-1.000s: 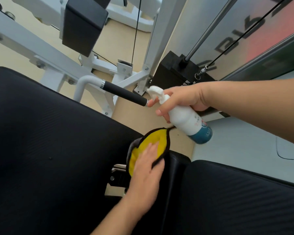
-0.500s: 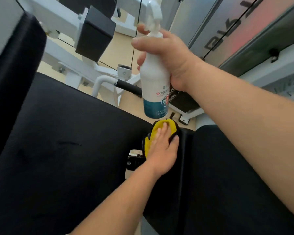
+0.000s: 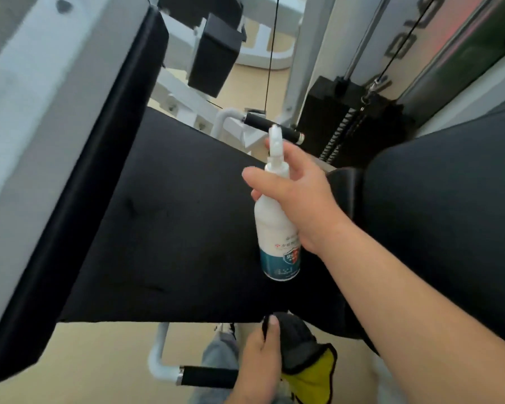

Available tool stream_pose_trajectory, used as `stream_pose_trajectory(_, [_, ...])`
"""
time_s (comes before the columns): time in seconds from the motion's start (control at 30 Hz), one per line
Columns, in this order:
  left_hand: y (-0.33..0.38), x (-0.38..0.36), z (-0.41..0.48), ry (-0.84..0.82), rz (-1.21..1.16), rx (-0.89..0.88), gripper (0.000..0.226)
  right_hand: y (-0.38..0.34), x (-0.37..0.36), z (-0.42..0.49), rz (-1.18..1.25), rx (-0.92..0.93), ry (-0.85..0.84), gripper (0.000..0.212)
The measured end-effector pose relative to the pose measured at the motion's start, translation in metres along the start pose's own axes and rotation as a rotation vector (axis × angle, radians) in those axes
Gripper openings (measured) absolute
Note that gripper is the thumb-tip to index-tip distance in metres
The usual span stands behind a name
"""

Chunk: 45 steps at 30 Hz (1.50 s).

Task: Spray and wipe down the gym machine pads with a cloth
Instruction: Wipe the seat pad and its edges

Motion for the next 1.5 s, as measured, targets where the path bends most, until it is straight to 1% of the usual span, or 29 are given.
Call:
stream_pose_trajectory(0.07, [0.017, 0.017, 0.004, 0.128, -0.034, -0.031, 0.019, 0.024, -0.012, -0.019, -0.014, -0.071, -0.048, 0.054])
stream_pose_trajectory(0.17, [0.027, 0.057, 0.01, 0.267, -0.071, -0.075, 0.019, 0.058, -0.027, -0.036, 0.0, -0.168, -0.109, 0.046])
stream_pose_trajectory(0.3, [0.027, 0.102, 0.021, 0.346, -0.107, -0.105, 0.023, 0.101, -0.044, -0.038, -0.003, -0.241, -0.152, 0.052])
stream_pose_trajectory(0.37, [0.027, 0.12, 0.023, 0.353, -0.188, -0.133, 0.01, 0.121, -0.056, -0.037, -0.002, -0.271, -0.163, 0.049])
stream_pose_trajectory(0.4, [0.025, 0.128, 0.024, 0.351, -0.209, -0.15, 0.009, 0.13, -0.063, -0.036, 0.007, -0.29, -0.167, 0.046])
stream_pose_trajectory(0.47, [0.019, 0.141, 0.029, 0.351, -0.197, -0.18, 0.021, 0.146, -0.076, -0.034, 0.047, -0.353, -0.18, 0.043])
stream_pose_trajectory(0.57, [0.013, 0.154, 0.036, 0.372, -0.165, -0.199, 0.038, 0.166, -0.093, -0.028, 0.134, -0.467, -0.197, 0.049])
stream_pose_trajectory(0.63, [0.01, 0.161, 0.04, 0.374, -0.167, -0.219, 0.048, 0.178, -0.099, -0.024, 0.17, -0.505, -0.184, 0.05])
stream_pose_trajectory(0.73, [0.01, 0.167, 0.042, 0.357, -0.181, -0.258, 0.052, 0.191, -0.105, -0.02, 0.169, -0.533, -0.164, 0.049])
stream_pose_trajectory(0.87, [0.013, 0.17, 0.046, 0.319, -0.198, -0.274, 0.042, 0.196, -0.109, -0.014, 0.162, -0.546, -0.156, 0.047])
stream_pose_trajectory(0.93, [0.016, 0.169, 0.045, 0.344, -0.18, -0.28, 0.042, 0.196, -0.11, -0.012, 0.173, -0.548, -0.159, 0.045])
stream_pose_trajectory(0.97, [0.017, 0.168, 0.045, 0.354, -0.164, -0.279, 0.044, 0.195, -0.11, -0.012, 0.181, -0.55, -0.159, 0.046])
stream_pose_trajectory(1.0, [0.02, 0.167, 0.043, 0.373, -0.148, -0.275, 0.05, 0.195, -0.108, -0.012, 0.19, -0.551, -0.159, 0.047])
stream_pose_trajectory(1.07, [0.026, 0.168, 0.038, 0.451, -0.143, -0.291, 0.061, 0.195, -0.102, -0.014, 0.21, -0.548, -0.157, 0.049])
stream_pose_trajectory(1.1, [0.029, 0.169, 0.035, 0.498, -0.156, -0.331, 0.054, 0.193, -0.098, -0.016, 0.22, -0.541, -0.155, 0.049])
stream_pose_trajectory(1.13, [0.035, 0.17, 0.027, 0.554, -0.156, -0.404, 0.039, 0.193, -0.094, -0.018, 0.223, -0.532, -0.147, 0.049])
stream_pose_trajectory(1.17, [0.04, 0.169, 0.019, 0.595, -0.129, -0.521, 0.026, 0.191, -0.088, -0.02, 0.22, -0.518, -0.136, 0.048])
stream_pose_trajectory(1.23, [0.051, 0.163, 0.005, 0.689, 0.05, -0.84, 0.015, 0.188, -0.077, -0.022, 0.191, -0.483, -0.091, 0.046])
stream_pose_trajectory(1.27, [0.05, 0.156, 0.007, 0.687, 0.15, -0.975, 0.02, 0.186, -0.07, -0.022, 0.174, -0.461, -0.056, 0.045])
stream_pose_trajectory(1.3, [0.044, 0.15, 0.015, 0.655, 0.308, -1.078, 0.038, 0.184, -0.065, -0.022, 0.165, -0.437, -0.019, 0.045])
stream_pose_trajectory(1.33, [0.035, 0.14, 0.032, 0.597, 0.536, -1.149, 0.056, 0.181, -0.061, -0.022, 0.168, -0.414, 0.015, 0.044])
stream_pose_trajectory(1.37, [0.024, 0.127, 0.052, 0.533, 0.783, -1.126, 0.07, 0.178, -0.055, -0.021, 0.174, -0.395, 0.044, 0.044])
stream_pose_trajectory(1.4, [0.012, 0.114, 0.071, 0.473, 0.994, -1.044, 0.077, 0.175, -0.048, -0.021, 0.175, -0.377, 0.065, 0.042])
stream_pose_trajectory(1.43, [0.001, 0.103, 0.087, 0.412, 1.14, -0.936, 0.081, 0.172, -0.043, -0.02, 0.173, -0.362, 0.078, 0.04])
stream_pose_trajectory(1.47, [-0.007, 0.095, 0.1, 0.38, 1.227, -0.853, 0.085, 0.171, -0.038, -0.019, 0.169, -0.351, 0.085, 0.038])
stream_pose_trajectory(1.5, [-0.013, 0.088, 0.111, 0.368, 1.274, -0.814, 0.087, 0.171, -0.034, -0.018, 0.173, -0.339, 0.09, 0.036])
Point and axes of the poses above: each hand's wrist, its own z-axis towards the middle knuckle, its own x-axis out of the back of the hand, y = z × x, the point moved 1 cm from there along z, towards the middle knuckle, and after that the axes turned 5 degrees about y, right-handed, at the moved point
